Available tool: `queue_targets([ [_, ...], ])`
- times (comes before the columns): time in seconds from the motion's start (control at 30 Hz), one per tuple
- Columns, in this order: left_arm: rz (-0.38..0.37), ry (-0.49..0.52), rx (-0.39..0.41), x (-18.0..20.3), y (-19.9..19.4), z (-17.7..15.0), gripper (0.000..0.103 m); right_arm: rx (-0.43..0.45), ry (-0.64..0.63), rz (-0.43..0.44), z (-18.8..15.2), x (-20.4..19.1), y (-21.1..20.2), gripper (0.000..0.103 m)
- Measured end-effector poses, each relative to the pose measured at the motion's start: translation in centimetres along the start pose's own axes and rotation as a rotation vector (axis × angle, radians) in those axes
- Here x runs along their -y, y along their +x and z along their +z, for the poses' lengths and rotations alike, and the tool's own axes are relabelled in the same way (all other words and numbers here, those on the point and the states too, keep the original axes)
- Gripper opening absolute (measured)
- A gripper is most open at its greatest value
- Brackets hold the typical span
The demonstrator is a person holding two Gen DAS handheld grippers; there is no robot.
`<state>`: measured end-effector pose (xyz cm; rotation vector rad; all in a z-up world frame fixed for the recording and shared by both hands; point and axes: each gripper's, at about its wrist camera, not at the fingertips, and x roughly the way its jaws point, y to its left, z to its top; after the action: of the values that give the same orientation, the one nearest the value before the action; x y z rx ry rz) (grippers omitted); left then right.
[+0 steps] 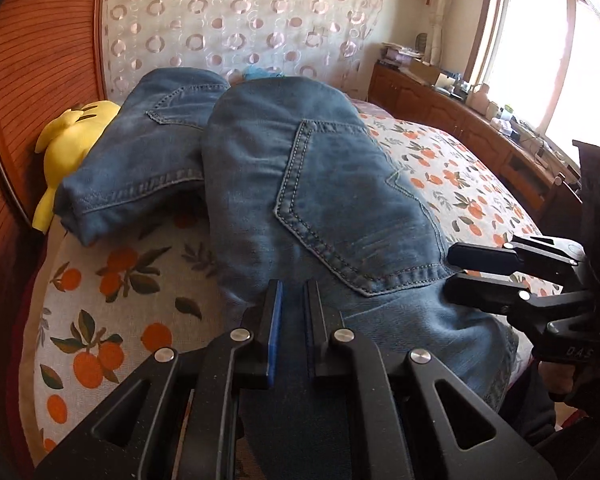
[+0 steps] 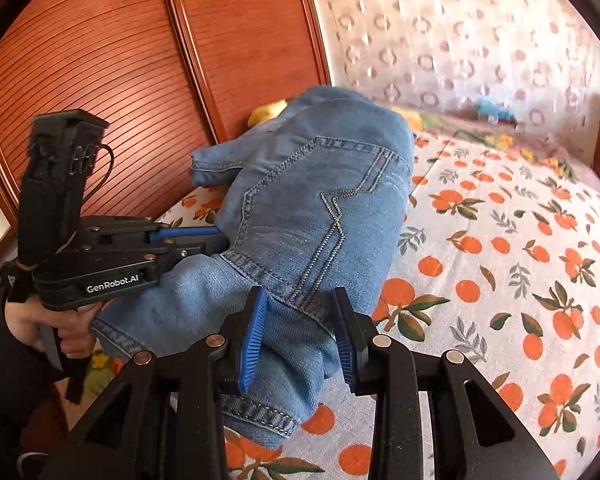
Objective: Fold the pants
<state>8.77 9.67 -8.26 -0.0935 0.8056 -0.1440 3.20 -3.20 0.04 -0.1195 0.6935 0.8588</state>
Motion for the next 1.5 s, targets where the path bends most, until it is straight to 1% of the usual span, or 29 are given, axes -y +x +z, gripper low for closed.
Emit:
queue_targets([
  [0.1, 0.001, -0.010, 0.007, 0.1, -0.4, -0.2, 0.010, 0.010, -0.021, -0.038, -0.4, -0.9, -0.4, 0.034],
  [0.17, 0.010, -0.022, 0.027, 0.3, -1.4, 0.0, 0.010, 0.023, -0.050, -0.063, -0.6, -1.1, -0.3, 0.034],
  [0.23, 0.004, -0.023, 0.049, 0.9, -2.6, 0.0, 0.010, 0.024, -0.037, -0.055, -0.5, -0.8, -0.2, 0.034],
  [0.3, -0.020, -0.013, 0.066, 1.6, -3.6, -0.2, 0.010, 0.024, -0.012, -0.031, -0.3, -0.1, -0.5, 0.034],
  [0.4, -0.026, 0.006, 0.080, 2.7, -4.5, -0.7, 0.010, 0.009, 0.016, 0.004, 0.0, 0.8, -1.0, 0.034],
  [0.47, -0.013, 0.010, 0.085, 2.9, -4.6, -1.3, 0.010, 0.002, 0.020, 0.014, 0.6, 1.5, -1.4, 0.035],
  [0.57, 0.008, 0.021, 0.069, 2.7, -3.7, -2.0, 0.010, 0.011, -0.019, -0.012, 1.5, 2.1, -1.8, 0.036],
  [0.63, 0.004, 0.005, 0.066, 2.4, -3.2, -2.3, 0.010, 0.015, -0.031, -0.013, 2.4, 2.7, -2.0, 0.037],
  [0.73, -0.007, -0.012, 0.083, 2.2, -3.4, -2.4, 0.010, 0.014, -0.065, -0.018, 4.3, 3.5, -1.3, 0.041],
  [0.77, -0.014, -0.020, 0.092, 2.1, -3.6, -2.4, 0.011, 0.014, -0.082, -0.025, 5.0, 3.8, -1.0, 0.044],
  [0.83, -0.020, -0.043, 0.113, 1.7, -4.2, -2.3, 0.016, 0.020, -0.111, -0.044, 6.3, 4.6, 0.0, 0.048],
  [0.9, -0.006, -0.064, 0.133, 1.2, -4.9, -2.2, 0.023, 0.027, -0.120, -0.058, 8.0, 5.8, 1.5, 0.053],
  [0.97, 0.006, -0.081, 0.164, 0.6, -5.9, -2.2, 0.033, 0.029, -0.118, -0.061, 9.2, 6.7, 3.4, 0.053],
  [1.03, -0.005, -0.101, 0.184, 0.1, -6.6, -2.3, 0.048, 0.020, -0.112, -0.052, 10.1, 7.6, 5.1, 0.053],
  [1.1, -0.002, -0.113, 0.190, -0.4, -6.8, -2.5, 0.048, -0.006, -0.094, -0.045, 10.4, 8.3, 7.0, 0.053],
  [1.17, 0.001, -0.114, 0.166, -0.6, -6.5, -2.7, 0.048, -0.049, -0.082, -0.045, 10.2, 9.0, 8.8, 0.054],
  [1.23, 0.000, -0.115, 0.140, -0.5, -6.1, -3.0, 0.049, -0.050, -0.084, -0.056, 9.8, 9.2, 9.5, 0.057],
  [1.3, -0.014, -0.123, 0.129, -0.4, -5.8, -3.4, 0.049, -0.051, -0.052, -0.037, 9.6, 9.9, 9.5, 0.061],
  [1.37, -0.025, -0.134, 0.117, -0.4, -5.3, -4.0, 0.049, -0.060, -0.014, -0.033, 9.7, 10.6, 9.8, 0.073],
  [1.4, -0.027, -0.140, 0.110, -0.4, -4.9, -4.2, 0.049, -0.068, -0.001, -0.035, 9.9, 10.9, 10.1, 0.077],
  [1.5, -0.051, -0.168, 0.103, -0.6, -4.1, -4.8, 0.049, -0.097, 0.053, 0.016, 10.2, 11.8, 10.9, 0.077],
])
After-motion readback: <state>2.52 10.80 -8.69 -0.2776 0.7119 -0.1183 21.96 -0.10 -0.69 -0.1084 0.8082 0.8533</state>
